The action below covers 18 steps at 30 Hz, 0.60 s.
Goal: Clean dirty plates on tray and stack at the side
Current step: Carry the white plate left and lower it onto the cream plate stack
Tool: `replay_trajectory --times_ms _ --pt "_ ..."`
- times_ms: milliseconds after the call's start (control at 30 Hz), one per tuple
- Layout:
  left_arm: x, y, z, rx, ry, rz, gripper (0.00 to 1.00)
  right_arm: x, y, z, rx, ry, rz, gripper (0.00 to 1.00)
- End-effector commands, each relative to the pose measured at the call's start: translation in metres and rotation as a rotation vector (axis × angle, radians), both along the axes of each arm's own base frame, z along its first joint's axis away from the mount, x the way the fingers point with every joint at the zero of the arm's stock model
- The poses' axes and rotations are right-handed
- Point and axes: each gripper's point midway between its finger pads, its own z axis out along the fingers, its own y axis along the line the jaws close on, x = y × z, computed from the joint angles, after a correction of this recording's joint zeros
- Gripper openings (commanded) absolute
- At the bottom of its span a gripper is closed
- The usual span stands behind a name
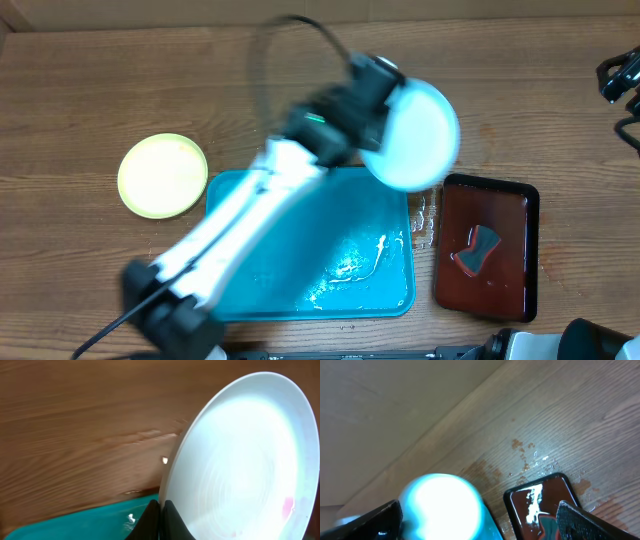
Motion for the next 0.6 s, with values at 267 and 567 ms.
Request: replay_trajectory --times_ms 267,567 --pt "-0.005 0.203 0.034 -0.164 0.133 0.503 0.05 0.005 -0.001 -0.063 0.081 0.202 0.002 1.0" --pt "-0.026 0.297 -0.038 -0.396 0.278 0.732 0.05 0.002 0.0 -0.086 0.101 0.275 0.011 1.0"
